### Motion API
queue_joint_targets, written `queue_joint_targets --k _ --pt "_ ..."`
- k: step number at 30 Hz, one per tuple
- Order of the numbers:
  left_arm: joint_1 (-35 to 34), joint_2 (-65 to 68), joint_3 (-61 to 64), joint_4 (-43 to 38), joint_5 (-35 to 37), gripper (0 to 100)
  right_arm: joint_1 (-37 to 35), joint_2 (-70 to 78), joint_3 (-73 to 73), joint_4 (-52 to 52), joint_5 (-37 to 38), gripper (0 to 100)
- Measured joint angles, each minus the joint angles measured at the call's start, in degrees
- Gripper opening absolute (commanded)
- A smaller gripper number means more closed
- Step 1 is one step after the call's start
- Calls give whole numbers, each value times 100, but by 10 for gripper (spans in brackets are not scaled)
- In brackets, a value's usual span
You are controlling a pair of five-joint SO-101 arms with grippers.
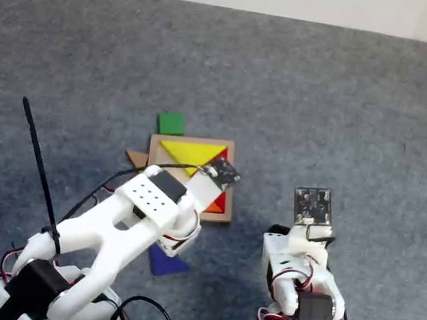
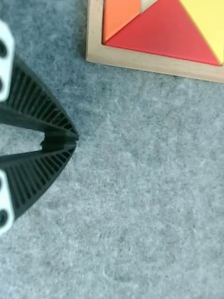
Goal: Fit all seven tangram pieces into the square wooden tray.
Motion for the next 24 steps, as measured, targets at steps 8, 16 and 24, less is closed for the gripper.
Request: queue_joint_targets --k 8,16,24 --pt "308 -62 9 -9 0 178 0 0 0 0 0 5" --pt "316 -62 9 -18 0 178 0 0 0 0 0 5" --pt "316 -62 387 -536 0 178 0 0 0 0 0 5"
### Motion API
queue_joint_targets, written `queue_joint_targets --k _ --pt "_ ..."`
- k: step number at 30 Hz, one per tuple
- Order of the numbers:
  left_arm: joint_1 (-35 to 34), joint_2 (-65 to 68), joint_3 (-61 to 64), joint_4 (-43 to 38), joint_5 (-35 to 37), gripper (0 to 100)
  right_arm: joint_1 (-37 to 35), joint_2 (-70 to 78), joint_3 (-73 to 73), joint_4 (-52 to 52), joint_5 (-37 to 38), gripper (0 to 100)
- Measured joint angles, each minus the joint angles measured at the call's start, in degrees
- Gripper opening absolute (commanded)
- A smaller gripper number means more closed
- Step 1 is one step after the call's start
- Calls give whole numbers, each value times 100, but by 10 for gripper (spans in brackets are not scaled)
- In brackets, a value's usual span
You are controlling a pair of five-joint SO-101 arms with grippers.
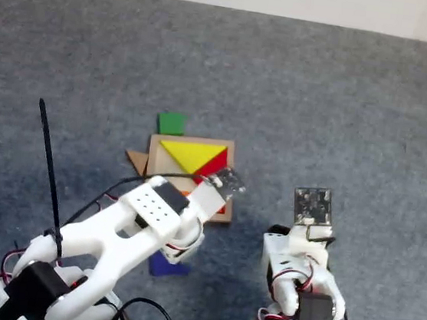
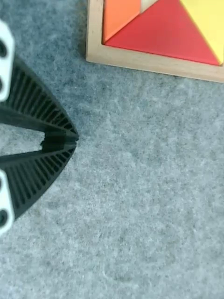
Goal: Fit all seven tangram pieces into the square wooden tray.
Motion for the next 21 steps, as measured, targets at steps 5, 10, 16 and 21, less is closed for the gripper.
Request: queue_joint_targets --k 5,10,16,21 --pt "-9 176 -9 -79 0 178 0 0 0 0 0 5" --pt "-79 774 -431 -97 -9 133 0 0 0 0 0 5" --pt "-167 1108 -651 -70 -9 129 0 0 0 0 0 5" --pt "-176 1108 -651 -70 -9 50 0 0 0 0 0 5"
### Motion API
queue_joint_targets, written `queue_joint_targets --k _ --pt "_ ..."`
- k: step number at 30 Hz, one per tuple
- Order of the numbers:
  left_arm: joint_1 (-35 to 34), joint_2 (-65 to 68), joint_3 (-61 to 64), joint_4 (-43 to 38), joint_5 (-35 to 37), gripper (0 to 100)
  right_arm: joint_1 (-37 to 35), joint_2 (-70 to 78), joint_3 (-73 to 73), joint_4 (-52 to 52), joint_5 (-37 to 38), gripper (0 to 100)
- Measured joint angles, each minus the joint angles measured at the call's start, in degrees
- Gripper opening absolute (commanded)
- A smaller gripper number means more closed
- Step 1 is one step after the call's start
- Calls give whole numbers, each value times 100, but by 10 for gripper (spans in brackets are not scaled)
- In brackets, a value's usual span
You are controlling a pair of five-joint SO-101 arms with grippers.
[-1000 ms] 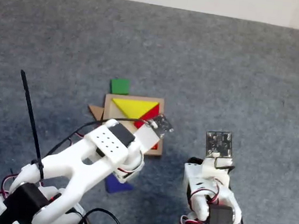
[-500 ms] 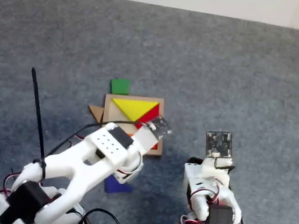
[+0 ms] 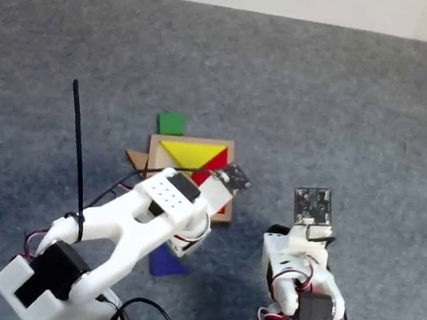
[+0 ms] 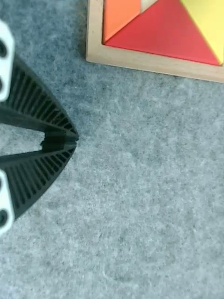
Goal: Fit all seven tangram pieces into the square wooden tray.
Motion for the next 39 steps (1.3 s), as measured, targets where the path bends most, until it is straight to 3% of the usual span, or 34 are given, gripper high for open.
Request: queue_joint_targets --k 4,12,18,31,39 --pt "-9 18 -114 0 9 5 0 0 0 0 0 5" --pt "-62 -598 -888 774 9 5 0 0 0 0 0 5" --pt "-431 -835 -1354 862 0 5 0 0 0 0 0 5" --pt "-563 -835 -1486 862 -809 5 0 0 0 0 0 5" --pt "-554 484 -2277 862 -967 5 0 0 0 0 0 5"
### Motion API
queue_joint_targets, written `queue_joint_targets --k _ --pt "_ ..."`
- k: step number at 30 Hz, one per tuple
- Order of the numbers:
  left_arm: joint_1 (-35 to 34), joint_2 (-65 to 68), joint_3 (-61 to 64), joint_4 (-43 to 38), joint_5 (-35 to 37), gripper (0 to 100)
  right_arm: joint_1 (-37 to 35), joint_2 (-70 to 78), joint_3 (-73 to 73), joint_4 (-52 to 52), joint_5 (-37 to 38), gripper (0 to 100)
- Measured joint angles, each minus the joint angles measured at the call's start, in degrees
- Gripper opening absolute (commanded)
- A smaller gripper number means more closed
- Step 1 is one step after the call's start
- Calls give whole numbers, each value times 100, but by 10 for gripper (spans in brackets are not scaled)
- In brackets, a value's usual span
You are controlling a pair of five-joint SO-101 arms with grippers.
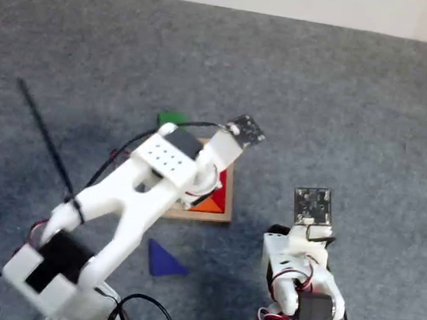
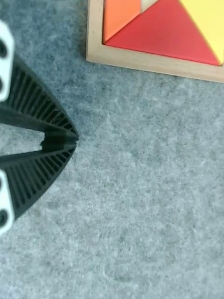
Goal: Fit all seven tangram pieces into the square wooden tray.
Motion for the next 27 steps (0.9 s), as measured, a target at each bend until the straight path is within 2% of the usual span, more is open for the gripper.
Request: queue_joint_targets --k 3,9,16,20,27 --pt "0 484 -352 18 -88 12 0 0 0 0 0 5" --pt "-9 1143 -686 62 -220 145 0 0 0 0 0 5" --pt "-105 1398 -941 70 -255 154 0 0 0 0 0 5" --pt "-448 1433 -1310 79 -343 154 0 0 0 0 0 5" --pt "-818 1451 -2066 651 -651 155 0 0 0 0 0 5"
